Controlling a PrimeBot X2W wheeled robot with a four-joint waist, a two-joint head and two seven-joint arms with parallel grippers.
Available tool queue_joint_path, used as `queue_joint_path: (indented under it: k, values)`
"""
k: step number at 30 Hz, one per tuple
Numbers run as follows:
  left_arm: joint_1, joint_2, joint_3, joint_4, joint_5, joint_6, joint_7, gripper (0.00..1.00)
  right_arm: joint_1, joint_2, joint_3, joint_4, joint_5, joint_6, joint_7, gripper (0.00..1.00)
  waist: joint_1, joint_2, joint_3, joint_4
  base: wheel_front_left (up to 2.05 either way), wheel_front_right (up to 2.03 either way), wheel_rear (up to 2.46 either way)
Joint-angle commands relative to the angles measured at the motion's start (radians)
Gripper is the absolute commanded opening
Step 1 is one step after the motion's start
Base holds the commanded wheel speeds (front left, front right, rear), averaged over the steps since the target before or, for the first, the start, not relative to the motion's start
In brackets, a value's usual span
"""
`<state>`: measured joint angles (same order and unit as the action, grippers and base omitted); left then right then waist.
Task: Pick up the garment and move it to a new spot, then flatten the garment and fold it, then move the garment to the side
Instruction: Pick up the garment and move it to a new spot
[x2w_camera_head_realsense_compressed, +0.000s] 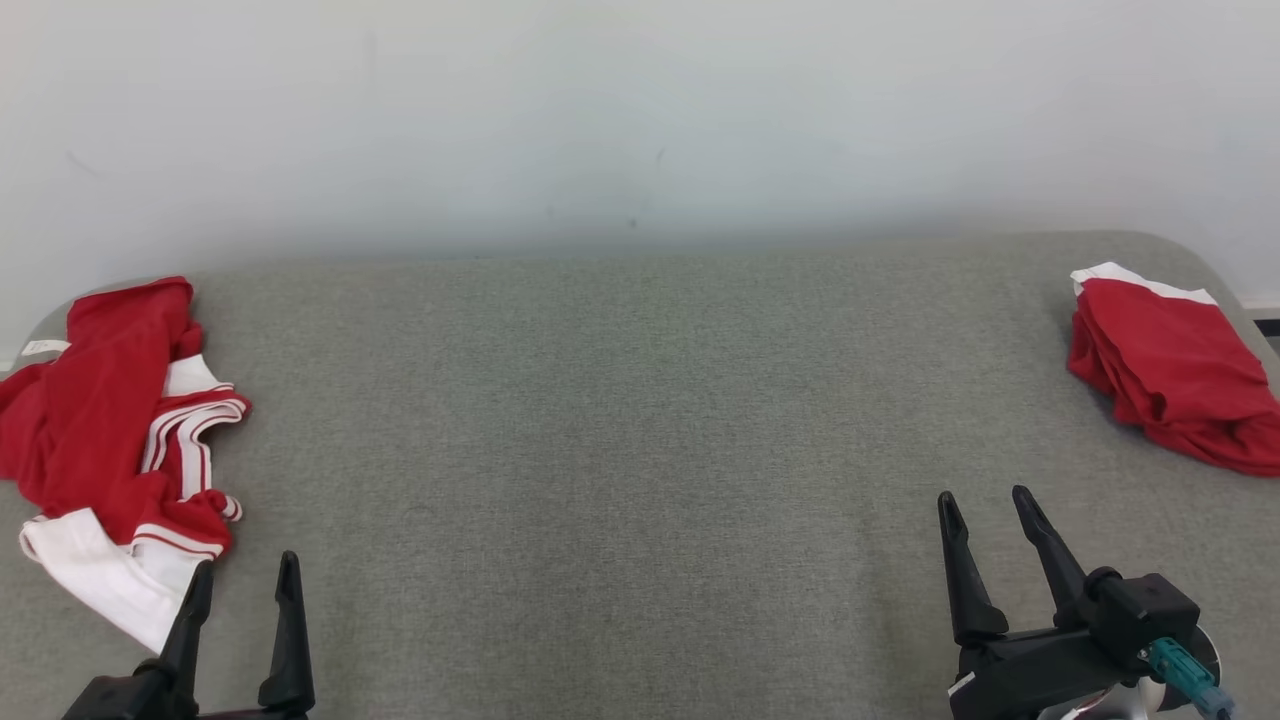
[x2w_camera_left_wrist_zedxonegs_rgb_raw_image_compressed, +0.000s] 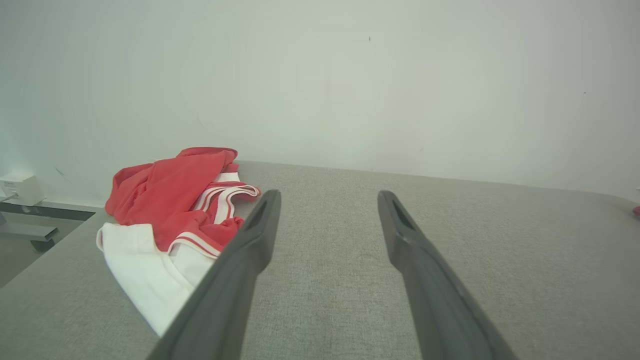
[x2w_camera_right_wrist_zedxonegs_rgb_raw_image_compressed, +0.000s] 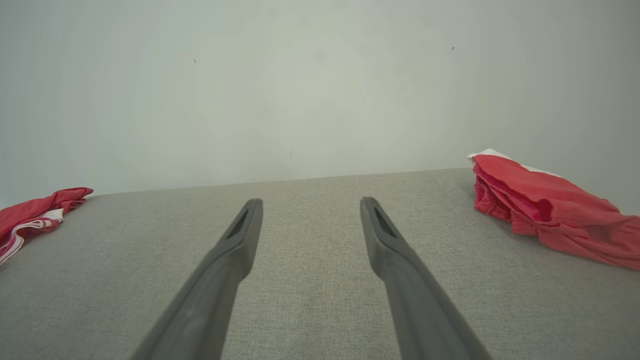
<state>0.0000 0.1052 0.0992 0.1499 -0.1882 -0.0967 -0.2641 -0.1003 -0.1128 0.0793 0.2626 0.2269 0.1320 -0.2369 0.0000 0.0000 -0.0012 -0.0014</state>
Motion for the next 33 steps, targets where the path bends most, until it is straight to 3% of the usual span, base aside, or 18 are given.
queue_joint_path:
  k: [1,33]
  values:
    - [0.002,0.006,0.001,0.0,-0.009,0.003,0.0,1.0,0.009,0.004,-0.004,0.001,0.001,-0.003,0.0,1.0,0.0,0.0,-0.001,0.007,0.0,0.0,0.0]
    - [0.015,0.041,0.039,-0.005,-0.057,0.049,0.011,1.0,-0.02,0.028,0.033,0.073,0.011,-0.003,-0.017,1.0,0.0,0.0,0.018,0.422,0.0,0.0,0.0]
